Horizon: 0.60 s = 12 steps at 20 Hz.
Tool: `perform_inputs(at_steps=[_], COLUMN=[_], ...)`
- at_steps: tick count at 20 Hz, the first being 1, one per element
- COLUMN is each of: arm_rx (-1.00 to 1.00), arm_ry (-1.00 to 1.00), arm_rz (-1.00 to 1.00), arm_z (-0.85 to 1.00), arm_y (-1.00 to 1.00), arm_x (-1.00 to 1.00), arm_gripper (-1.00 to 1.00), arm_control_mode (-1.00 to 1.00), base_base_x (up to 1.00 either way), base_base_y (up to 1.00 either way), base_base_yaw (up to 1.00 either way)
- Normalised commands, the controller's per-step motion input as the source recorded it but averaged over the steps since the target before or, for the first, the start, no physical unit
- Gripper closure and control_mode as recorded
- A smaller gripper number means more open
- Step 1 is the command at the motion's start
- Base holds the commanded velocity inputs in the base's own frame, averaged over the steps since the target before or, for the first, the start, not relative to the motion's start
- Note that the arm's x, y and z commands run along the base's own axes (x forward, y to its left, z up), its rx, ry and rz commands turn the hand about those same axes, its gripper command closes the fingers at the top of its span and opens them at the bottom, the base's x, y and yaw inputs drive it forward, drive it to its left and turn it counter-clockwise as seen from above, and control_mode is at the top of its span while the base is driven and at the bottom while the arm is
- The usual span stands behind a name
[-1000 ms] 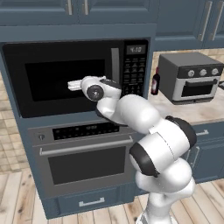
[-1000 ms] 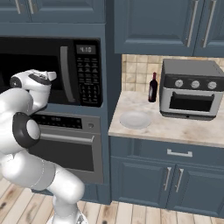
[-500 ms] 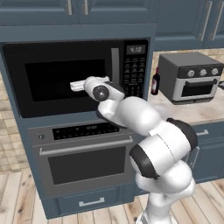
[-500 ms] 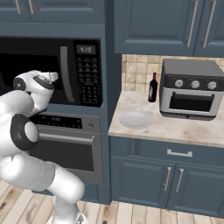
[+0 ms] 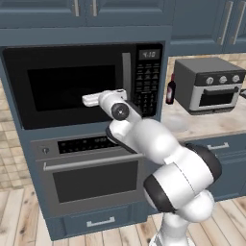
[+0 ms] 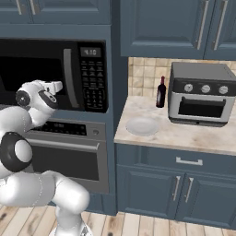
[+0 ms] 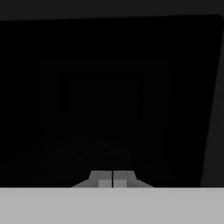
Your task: Pick the eggplant from the counter and place it in the microwave. Then turn on the microwave.
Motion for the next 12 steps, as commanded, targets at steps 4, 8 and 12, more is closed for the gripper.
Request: perform_inputs(at_steps=[4, 8, 12], arm_rx=[0.02, 0.01, 0.01], arm_ry=[0.0, 0.0, 0.0], arm_rz=[0.01, 0.01, 0.01], arm_z=[0.15, 0.22, 0.26], arm_y=[-0.19, -0.18, -0.17], arm_x=[-0.35, -0.35, -0.37], arm_gripper=[1.0, 1.0, 1.0], arm_control_mode=[-1.0, -1.0, -1.0], base_base_x=[0.0, 0.0, 0.0], base_base_y=[0.0, 0.0, 0.0], base_base_yaw=[0.0, 0.0, 0.0])
